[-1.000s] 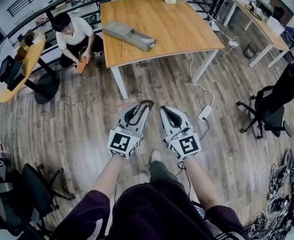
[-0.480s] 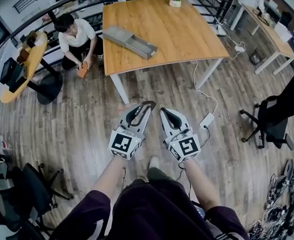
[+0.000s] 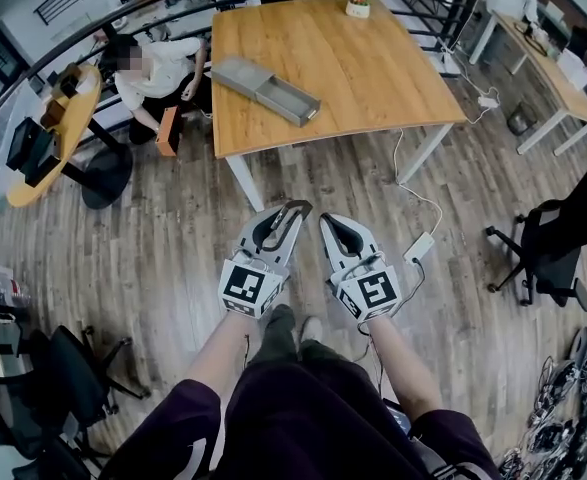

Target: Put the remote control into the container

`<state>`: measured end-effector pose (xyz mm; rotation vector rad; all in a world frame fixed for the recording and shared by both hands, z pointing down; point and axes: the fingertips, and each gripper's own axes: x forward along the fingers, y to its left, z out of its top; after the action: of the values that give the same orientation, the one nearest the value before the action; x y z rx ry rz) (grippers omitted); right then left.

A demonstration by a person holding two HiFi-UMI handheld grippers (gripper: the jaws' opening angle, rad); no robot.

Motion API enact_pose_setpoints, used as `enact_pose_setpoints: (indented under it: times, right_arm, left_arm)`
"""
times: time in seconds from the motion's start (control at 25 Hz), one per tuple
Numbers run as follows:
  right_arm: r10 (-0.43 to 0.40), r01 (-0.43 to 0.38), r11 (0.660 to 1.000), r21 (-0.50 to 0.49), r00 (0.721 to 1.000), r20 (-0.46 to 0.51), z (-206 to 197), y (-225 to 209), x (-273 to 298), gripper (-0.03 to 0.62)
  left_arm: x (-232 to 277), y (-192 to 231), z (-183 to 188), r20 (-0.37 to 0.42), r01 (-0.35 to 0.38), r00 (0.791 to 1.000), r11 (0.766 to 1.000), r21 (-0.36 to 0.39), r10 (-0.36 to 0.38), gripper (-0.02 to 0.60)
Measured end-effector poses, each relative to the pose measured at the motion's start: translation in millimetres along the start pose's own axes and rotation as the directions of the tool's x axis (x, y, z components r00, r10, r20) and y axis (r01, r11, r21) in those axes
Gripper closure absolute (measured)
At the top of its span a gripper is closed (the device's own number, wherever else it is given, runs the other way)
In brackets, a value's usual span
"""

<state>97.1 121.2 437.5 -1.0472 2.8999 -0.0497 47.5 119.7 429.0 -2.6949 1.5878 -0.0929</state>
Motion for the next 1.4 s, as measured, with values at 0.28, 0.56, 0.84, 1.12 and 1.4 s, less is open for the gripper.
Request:
enact_pose_setpoints:
  times: [0.28, 0.56, 0.84, 1.12, 1.4]
  right_arm:
    - [0.001, -0.001, 1.000, -0.007, 1.000, -0.004, -3.9, -9.0, 28.4, 0.576]
    - [-0.019, 0.019, 1.000, 0.009, 1.000, -0.019, -12.3, -23.8, 64.7, 0.576]
    - [-0.045, 0.045, 0.999, 0.011, 0.998, -0.032, -22.5, -46.8, 110.7, 0.576]
    - [-0.072, 0.071, 0.997, -0.008, 0.997, -0.025, -14.2, -61.3, 163.5, 0.576]
    - [-0.096, 0.096, 0.995, -0.026, 0.995, -0.014, -1.5, -65.3, 191.9, 0.576]
  left_arm:
    - [14.4, 25.8, -2.3, 0.002, 0.006, 1.000, 1.000, 0.001, -0.006, 0.499]
    - [38.1, 60.2, -11.9, -0.008, 0.017, 1.000, 1.000, -0.015, -0.017, 0.498]
    - [70.6, 99.6, -20.7, -0.010, 0.044, 0.999, 0.999, -0.027, -0.045, 0.498]
    - [95.9, 149.4, -13.9, 0.001, 0.072, 0.997, 0.997, -0.031, -0.072, 0.498]
    - [106.6, 178.8, 1.3, 0.022, 0.091, 0.996, 0.996, -0.018, -0.090, 0.499]
